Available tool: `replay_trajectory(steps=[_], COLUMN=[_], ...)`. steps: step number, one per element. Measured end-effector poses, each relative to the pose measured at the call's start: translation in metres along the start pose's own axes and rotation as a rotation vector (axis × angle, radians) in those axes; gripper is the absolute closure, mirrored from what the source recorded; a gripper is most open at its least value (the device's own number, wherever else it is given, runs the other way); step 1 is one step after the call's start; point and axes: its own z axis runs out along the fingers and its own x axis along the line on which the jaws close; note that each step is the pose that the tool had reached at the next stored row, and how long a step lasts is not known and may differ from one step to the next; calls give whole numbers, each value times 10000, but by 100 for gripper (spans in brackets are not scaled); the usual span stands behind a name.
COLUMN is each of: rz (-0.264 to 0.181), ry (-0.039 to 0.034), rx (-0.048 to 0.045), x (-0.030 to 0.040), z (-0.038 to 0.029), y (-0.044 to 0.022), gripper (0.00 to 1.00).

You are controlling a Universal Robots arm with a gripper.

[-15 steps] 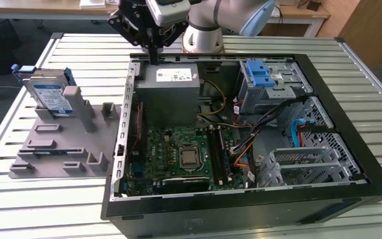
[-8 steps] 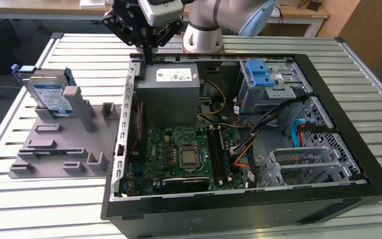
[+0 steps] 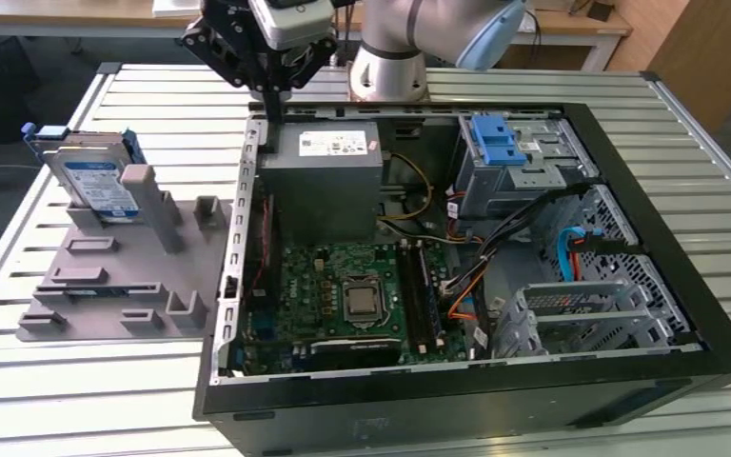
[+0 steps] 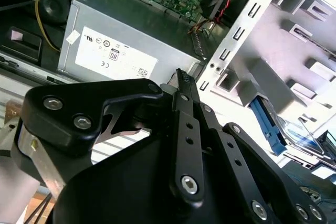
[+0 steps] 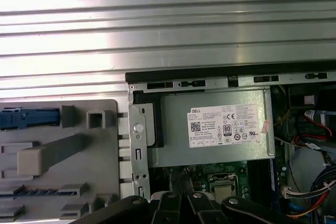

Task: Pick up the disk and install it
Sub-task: 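Reach for the disk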

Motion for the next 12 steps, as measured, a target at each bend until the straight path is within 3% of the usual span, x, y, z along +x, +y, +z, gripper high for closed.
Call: replay_trajectory(steps=[12], rz=[1], ry=[-1], rx=[-1], x=[131], z=[-1], y=[-2], gripper=[89])
